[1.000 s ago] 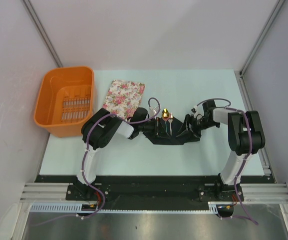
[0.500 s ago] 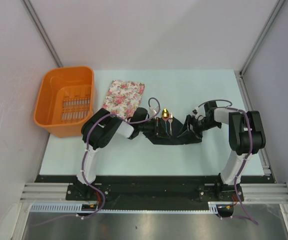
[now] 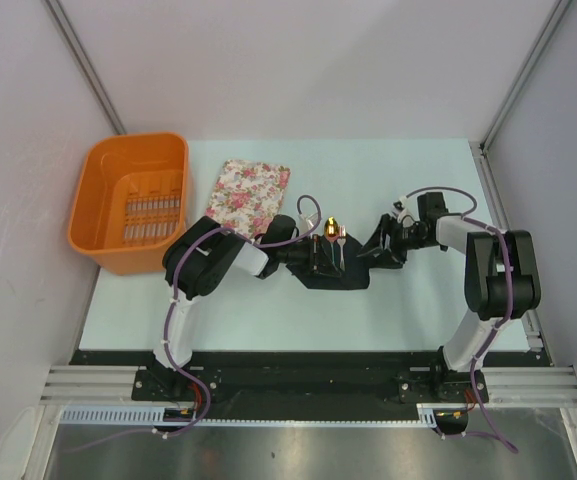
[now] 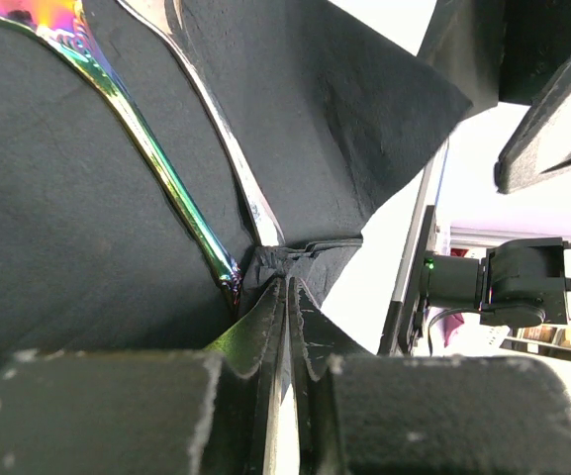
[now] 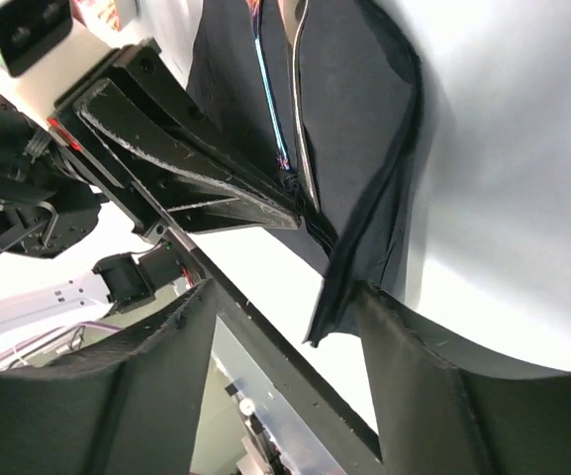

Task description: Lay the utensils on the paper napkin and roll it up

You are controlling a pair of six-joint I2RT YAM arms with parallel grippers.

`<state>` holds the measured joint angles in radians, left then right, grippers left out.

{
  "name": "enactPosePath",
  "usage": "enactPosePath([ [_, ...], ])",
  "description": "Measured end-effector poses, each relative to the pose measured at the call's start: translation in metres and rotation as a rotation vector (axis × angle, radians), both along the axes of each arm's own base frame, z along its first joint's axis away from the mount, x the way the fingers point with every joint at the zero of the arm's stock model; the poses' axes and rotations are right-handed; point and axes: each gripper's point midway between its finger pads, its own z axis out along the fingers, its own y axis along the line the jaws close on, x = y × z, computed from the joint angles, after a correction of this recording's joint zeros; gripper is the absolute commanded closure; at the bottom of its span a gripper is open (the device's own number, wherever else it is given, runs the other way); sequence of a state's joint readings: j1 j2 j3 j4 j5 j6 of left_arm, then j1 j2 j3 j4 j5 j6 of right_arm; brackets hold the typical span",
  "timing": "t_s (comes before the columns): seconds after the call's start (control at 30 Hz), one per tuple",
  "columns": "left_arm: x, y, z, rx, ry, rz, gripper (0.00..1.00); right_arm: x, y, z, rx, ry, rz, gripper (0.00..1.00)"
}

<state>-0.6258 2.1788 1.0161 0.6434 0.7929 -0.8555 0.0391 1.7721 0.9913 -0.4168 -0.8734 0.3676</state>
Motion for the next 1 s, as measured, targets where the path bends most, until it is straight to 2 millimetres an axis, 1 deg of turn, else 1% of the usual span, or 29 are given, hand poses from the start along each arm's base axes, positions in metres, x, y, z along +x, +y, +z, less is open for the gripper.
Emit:
enactPosePath([
  [0.1,0.000,0.000,0.000,0.000,0.000,0.000,0.91,-0.003,0.004,0.000,-0.002,0.001,0.014,0.49],
  [0.13,0.000,0.000,0.000,0.000,0.000,0.000,0.91,-0.004,0.005,-0.001,-0.005,0.002,0.021,0.58],
  [0.2,0.000,0.000,0.000,0.000,0.000,0.000,0.91,-0.007,0.007,-0.003,-0.017,0.006,0.034,0.69],
  [0.23,0.000,0.000,0.000,0.000,0.000,0.000,0.91,-0.009,0.008,-0.004,-0.022,0.010,0.038,0.77],
  [0.3,0.000,0.000,0.000,0.000,0.000,0.000,0.91,-0.011,0.009,-0.005,-0.035,0.011,0.050,0.88],
  [0.33,0.000,0.000,0.000,0.000,0.000,0.000,0.91,-0.012,0.010,-0.006,-0.040,0.013,0.055,0.96],
  [0.37,0.000,0.000,0.000,0.000,0.000,0.000,0.92,-0.011,0.011,-0.006,-0.047,0.013,0.056,1.00],
  [0.43,0.000,0.000,0.000,0.000,0.000,0.000,0.91,-0.010,0.014,-0.005,-0.052,0.006,0.066,1.00],
  [0.47,0.000,0.000,0.000,0.000,0.001,0.000,0.91,-0.009,0.016,-0.004,-0.053,0.003,0.069,0.97],
  [0.5,0.000,0.000,0.000,0.000,0.001,0.000,0.91,-0.006,0.018,-0.003,-0.054,-0.002,0.074,0.91],
  [0.53,0.000,0.000,0.000,0.000,0.001,0.000,0.91,-0.004,0.019,-0.002,-0.058,-0.008,0.076,0.77],
  [0.6,0.000,0.000,0.000,0.000,0.001,0.000,0.91,0.001,0.021,-0.002,-0.073,-0.018,0.078,0.65],
  [0.7,0.000,0.000,0.000,0.001,0.001,0.000,0.91,0.005,0.019,-0.005,-0.124,-0.031,0.072,0.54],
  [0.73,0.000,0.000,0.000,0.001,0.001,0.000,0.91,0.005,0.016,-0.008,-0.148,-0.026,0.066,0.53],
  [0.8,0.000,0.000,0.000,0.001,0.001,0.000,0.91,0.004,0.009,-0.015,-0.201,-0.016,0.056,0.43],
  [0.97,0.000,0.000,0.000,0.001,0.001,0.000,0.91,0.000,-0.013,-0.029,-0.315,0.013,0.036,0.40],
  [1.0,0.000,0.000,0.000,0.001,0.001,0.000,0.92,-0.001,-0.016,-0.030,-0.326,0.018,0.034,0.35],
])
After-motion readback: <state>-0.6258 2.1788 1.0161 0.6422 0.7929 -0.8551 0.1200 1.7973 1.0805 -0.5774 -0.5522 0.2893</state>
